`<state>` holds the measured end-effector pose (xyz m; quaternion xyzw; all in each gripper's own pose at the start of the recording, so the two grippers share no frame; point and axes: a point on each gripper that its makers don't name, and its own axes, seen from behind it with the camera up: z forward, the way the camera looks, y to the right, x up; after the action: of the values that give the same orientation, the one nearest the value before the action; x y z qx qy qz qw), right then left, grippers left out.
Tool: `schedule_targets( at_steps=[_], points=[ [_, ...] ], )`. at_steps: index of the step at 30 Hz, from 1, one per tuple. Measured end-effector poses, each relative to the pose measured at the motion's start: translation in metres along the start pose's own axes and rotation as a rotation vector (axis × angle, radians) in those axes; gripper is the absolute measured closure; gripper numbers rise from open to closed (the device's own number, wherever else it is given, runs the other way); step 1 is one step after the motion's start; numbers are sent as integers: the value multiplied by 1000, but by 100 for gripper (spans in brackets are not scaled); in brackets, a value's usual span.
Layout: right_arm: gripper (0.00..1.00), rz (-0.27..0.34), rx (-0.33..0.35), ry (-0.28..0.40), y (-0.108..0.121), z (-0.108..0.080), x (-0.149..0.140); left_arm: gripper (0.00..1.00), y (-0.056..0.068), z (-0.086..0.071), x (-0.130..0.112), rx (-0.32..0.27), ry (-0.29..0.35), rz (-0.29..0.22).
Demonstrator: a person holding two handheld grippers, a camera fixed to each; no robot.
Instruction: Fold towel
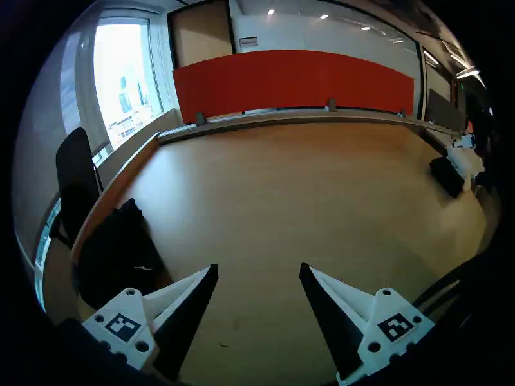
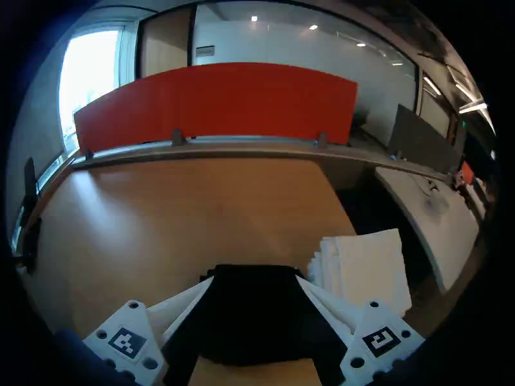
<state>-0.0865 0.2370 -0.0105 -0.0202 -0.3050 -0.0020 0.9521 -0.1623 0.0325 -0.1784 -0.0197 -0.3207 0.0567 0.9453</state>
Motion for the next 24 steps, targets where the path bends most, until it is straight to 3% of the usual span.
schedule_targets(
  at_steps=[15, 20, 24],
  points=[
    [21, 42, -107, 310, 1, -49, 56, 6, 5, 0, 8, -17, 17, 10],
    [18, 62, -132, 375, 3, -58, 64, 6, 6, 0, 9, -21, 22, 10],
    [10, 76, -133, 402, 2, -64, 66, 6, 7, 0, 10, -24, 27, 12]
  ],
)
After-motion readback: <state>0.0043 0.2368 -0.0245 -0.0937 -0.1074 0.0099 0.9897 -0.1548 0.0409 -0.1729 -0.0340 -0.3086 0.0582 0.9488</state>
